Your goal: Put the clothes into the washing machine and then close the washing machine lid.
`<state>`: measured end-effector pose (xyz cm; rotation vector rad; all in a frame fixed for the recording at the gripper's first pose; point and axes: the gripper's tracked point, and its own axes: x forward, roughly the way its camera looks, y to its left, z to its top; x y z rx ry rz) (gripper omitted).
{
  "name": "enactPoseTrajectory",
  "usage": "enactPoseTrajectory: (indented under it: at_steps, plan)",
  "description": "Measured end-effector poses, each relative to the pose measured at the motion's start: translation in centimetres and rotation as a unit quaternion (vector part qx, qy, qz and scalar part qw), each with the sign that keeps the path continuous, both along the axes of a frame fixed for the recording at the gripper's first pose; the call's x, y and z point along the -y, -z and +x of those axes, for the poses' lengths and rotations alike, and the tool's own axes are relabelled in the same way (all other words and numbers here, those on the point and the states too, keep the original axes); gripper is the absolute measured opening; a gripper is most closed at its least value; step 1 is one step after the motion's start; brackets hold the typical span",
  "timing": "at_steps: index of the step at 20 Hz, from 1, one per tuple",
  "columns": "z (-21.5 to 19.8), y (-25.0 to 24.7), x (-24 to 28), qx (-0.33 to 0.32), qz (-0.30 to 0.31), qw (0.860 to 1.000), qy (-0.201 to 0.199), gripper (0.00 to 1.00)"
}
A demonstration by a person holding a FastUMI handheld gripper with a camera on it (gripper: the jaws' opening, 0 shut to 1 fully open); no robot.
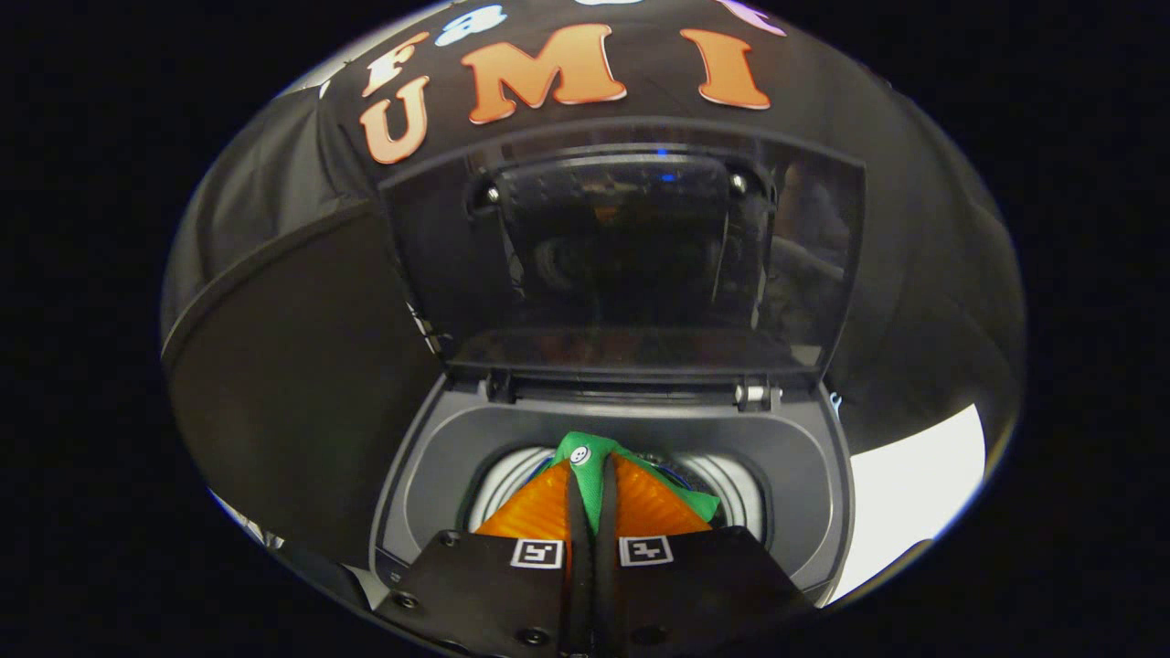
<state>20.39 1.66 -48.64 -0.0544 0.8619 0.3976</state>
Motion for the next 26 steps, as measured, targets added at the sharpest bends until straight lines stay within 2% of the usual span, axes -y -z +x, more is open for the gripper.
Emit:
enactPoseTrajectory:
  at_steps: [9, 13, 15, 20, 26]
  plan:
    - [-0.2, 8.1, 1.7, -0.107, -0.027, 0.992, 0.058, 0.09]
    - [-0.7, 9.8, 3.0, -0.122, -0.057, 0.988, 0.077, 0.11]
    - [-1.2, 9.9, 3.2, -0.13, -0.062, 0.987, 0.078, 0.19]
    - [-1.8, 9.1, 2.9, -0.122, -0.071, 0.989, 0.049, 0.95]
    - [-1.8, 6.0, 2.2, -0.085, -0.06, 0.994, 0.043, 0.98]
